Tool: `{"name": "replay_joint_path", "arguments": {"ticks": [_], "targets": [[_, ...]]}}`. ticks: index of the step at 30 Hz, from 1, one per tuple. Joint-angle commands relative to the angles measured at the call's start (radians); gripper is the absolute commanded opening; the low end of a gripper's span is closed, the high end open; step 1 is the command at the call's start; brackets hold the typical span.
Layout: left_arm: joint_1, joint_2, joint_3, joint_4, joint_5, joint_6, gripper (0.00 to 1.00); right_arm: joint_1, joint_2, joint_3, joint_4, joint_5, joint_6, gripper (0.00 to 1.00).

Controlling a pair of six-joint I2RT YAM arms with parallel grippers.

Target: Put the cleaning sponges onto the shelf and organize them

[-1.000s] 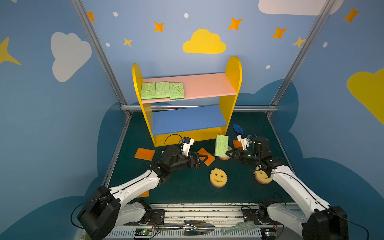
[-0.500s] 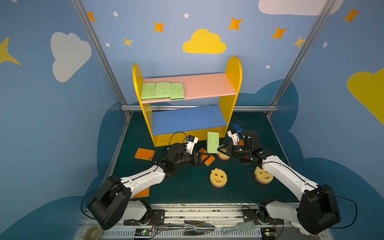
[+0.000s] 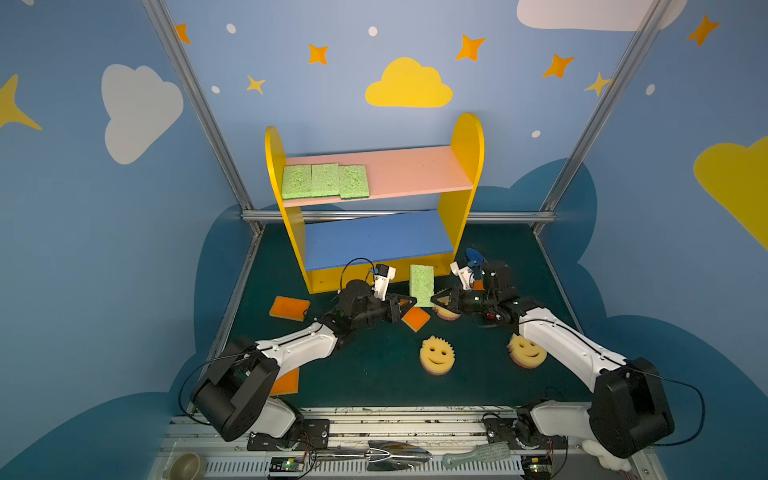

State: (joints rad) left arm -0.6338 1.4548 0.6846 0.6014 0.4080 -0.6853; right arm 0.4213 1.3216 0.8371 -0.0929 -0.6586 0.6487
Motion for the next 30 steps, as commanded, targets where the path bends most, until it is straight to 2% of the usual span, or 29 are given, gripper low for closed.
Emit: {"name": "replay_joint_path", "arguments": {"ticks": [1,2,3,7,10,13,17,24,30], "targets": [[0.004,0.019,0.014,0.05,0.021,-0.011,0.03,0.005,0.014,0.025,0.018,-0.017,-0.008,0.0],[0.005,0.023,0.012,0.056,0.024,-0.016,0.03,0.006,0.018,0.027,0.018,-0.018,-0.007,0.03],[0.007,0.024,0.012,0.058,0.025,-0.019,0.03,0.007,0.02,0.028,0.018,-0.02,-0.009,0.1],[0.014,0.022,-0.007,0.081,0.026,-0.044,0.03,0.004,0.015,0.038,-0.011,-0.007,-0.012,0.52],[0.033,0.013,-0.034,0.119,0.026,-0.087,0.03,-0.001,0.006,0.049,-0.047,-0.004,-0.014,0.63],[0.052,0.011,-0.059,0.171,0.041,-0.136,0.03,-0.011,0.005,0.047,-0.047,-0.042,0.0,0.65],[0.067,0.03,-0.066,0.238,0.104,-0.186,0.03,-0.025,-0.018,-0.03,0.115,-0.131,0.051,0.63],[0.094,0.044,-0.082,0.358,0.161,-0.28,0.03,-0.066,-0.049,-0.071,0.185,-0.182,0.065,0.44],[0.097,0.061,-0.073,0.415,0.183,-0.322,0.03,-0.086,-0.04,-0.067,0.274,-0.248,0.101,0.47]]}}
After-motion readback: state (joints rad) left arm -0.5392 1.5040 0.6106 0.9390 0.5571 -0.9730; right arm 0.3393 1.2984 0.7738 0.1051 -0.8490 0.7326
